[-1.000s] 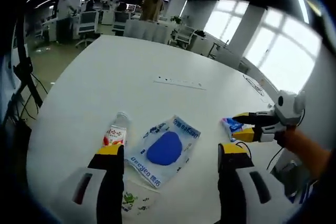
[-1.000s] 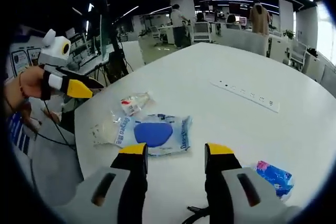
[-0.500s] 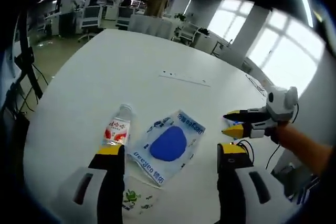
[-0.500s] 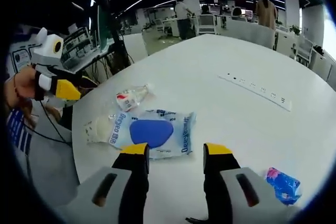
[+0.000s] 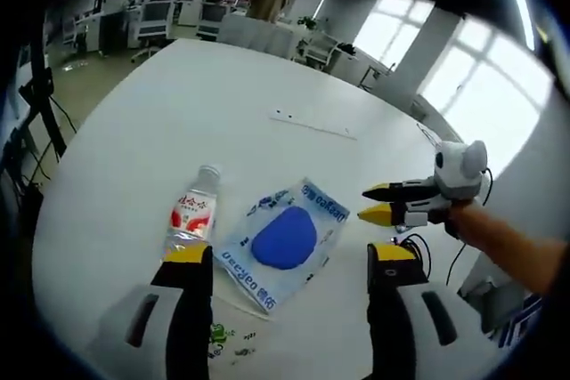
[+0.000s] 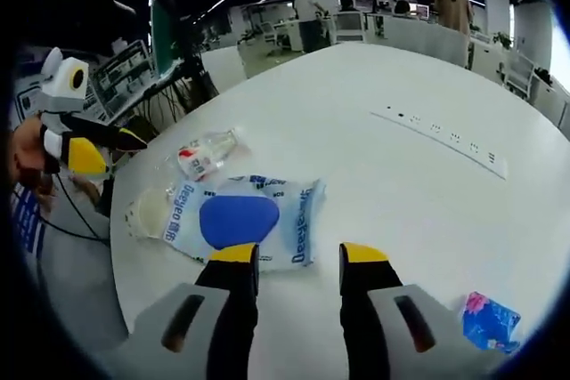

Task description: Arrange the tabletop items into an orderly group along one side of the table until the central work area is clear of visible clutter.

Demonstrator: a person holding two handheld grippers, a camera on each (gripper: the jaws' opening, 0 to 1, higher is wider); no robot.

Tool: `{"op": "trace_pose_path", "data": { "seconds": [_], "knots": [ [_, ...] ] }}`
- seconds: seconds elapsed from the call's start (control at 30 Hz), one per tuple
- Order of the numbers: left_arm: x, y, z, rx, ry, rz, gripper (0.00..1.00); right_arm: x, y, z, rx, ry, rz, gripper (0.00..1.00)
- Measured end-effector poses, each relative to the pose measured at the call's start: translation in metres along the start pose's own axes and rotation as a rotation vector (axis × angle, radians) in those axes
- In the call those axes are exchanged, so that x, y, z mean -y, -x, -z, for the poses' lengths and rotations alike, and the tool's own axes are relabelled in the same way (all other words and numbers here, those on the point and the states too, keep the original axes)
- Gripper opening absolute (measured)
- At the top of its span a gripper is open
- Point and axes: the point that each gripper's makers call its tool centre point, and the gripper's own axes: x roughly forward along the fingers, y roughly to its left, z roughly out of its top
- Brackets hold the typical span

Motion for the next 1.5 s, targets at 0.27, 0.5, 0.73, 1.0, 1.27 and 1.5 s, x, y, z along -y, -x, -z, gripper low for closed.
{"op": "trace_pose_path", "data": {
  "seconds": [0.27,0.5,0.73,1.0,1.27,1.5],
  "knots": [
    [-0.003,-0.004,0.006,-0.018,0.003,-0.003,0.7,0.008,-0.018,0.01,-0.035,-0.005,-0.006,0.29],
    [-0.005,-0.008,0.011,-0.034,0.011,-0.003,0.68,0.008,-0.028,0.016,-0.061,-0.008,-0.018,0.24],
    [-0.007,-0.012,0.015,-0.048,0.014,-0.006,0.66,0.007,-0.032,0.023,-0.081,-0.031,-0.026,0.19],
    [-0.009,-0.016,0.019,-0.067,0.012,-0.012,0.64,0.002,-0.034,0.027,-0.087,-0.048,-0.032,0.1],
    [-0.015,-0.022,0.025,-0.101,0.007,-0.03,0.58,0.001,-0.035,0.028,-0.083,-0.069,-0.024,0.04],
    [-0.019,-0.028,0.032,-0.14,0.001,-0.044,0.54,0.004,-0.035,0.029,-0.075,-0.085,-0.008,0.01]
  ]
}}
